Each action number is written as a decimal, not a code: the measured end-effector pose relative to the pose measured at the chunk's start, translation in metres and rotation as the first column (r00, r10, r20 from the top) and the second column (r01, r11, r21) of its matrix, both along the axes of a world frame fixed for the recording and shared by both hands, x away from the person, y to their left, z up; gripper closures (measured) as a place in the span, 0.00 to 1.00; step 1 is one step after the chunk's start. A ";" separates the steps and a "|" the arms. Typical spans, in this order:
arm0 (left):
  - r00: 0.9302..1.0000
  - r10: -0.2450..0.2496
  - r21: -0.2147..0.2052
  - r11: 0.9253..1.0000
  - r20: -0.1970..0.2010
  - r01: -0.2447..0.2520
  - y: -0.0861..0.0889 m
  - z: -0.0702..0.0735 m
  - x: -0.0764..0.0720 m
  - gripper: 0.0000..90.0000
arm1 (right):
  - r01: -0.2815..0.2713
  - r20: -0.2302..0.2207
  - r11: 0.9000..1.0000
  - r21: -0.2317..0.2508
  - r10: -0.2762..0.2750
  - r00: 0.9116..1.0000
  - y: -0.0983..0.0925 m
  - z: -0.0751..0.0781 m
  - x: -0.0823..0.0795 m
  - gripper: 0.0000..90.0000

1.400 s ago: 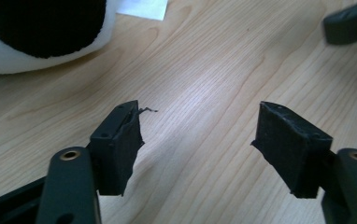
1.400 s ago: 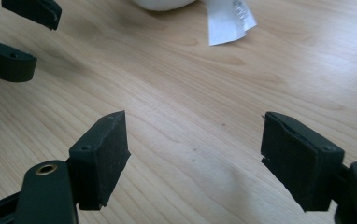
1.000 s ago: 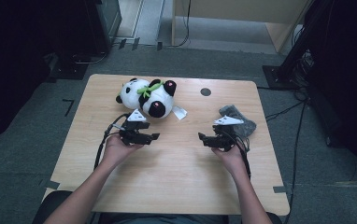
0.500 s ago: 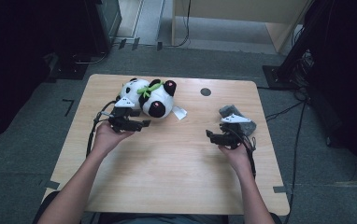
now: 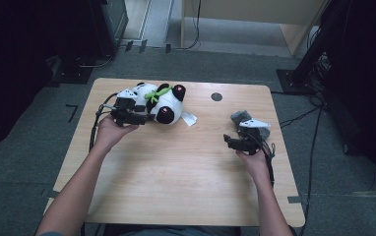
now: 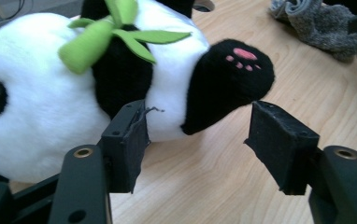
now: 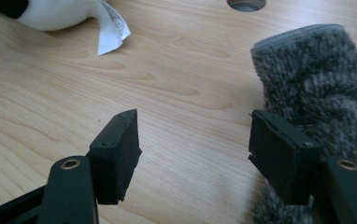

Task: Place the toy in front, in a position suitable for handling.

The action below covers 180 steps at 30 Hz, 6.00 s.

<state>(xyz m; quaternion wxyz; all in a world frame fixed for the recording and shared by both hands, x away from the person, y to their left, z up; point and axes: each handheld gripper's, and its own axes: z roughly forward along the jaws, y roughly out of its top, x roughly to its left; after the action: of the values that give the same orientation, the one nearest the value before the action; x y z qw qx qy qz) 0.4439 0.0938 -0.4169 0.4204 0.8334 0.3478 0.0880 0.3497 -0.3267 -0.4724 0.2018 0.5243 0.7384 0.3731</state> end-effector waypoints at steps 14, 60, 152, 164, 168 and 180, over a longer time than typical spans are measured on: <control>0.999 0.018 -0.001 1.000 0.031 -0.018 0.001 0.011 0.037 0.42 | 0.056 -0.007 0.998 0.003 -0.056 0.998 -0.021 -0.005 -0.001 0.38; 0.998 0.062 -0.037 0.997 -0.029 -0.063 -0.016 -0.001 0.046 0.79 | 0.120 -0.011 0.993 -0.009 -0.120 0.993 -0.040 -0.007 -0.007 0.42; 0.999 -0.039 -0.105 0.994 0.015 0.041 -0.006 -0.005 -0.089 0.33 | 0.068 -0.056 0.996 0.062 -0.064 0.996 -0.025 0.048 0.026 0.87; 0.999 -0.042 -0.089 0.995 -0.008 0.041 0.016 -0.024 -0.089 0.26 | -0.049 -0.006 0.997 0.064 0.050 0.999 0.014 0.085 0.017 0.87; 0.999 -0.032 -0.106 0.994 -0.040 0.027 0.020 -0.031 -0.083 0.15 | -0.109 0.009 0.992 0.066 0.109 0.994 0.034 0.101 0.014 0.87; 0.996 -0.060 -0.117 0.992 -0.062 0.052 0.014 -0.056 -0.076 0.03 | -0.283 0.051 0.958 0.050 0.281 0.958 0.091 0.127 0.010 0.86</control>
<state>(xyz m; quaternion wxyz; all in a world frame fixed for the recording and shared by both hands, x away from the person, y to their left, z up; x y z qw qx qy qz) 0.3677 0.1076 -0.4726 0.4586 0.8196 0.3422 0.0288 0.3593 -0.2360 -0.3450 0.1478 0.4109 0.7901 0.4301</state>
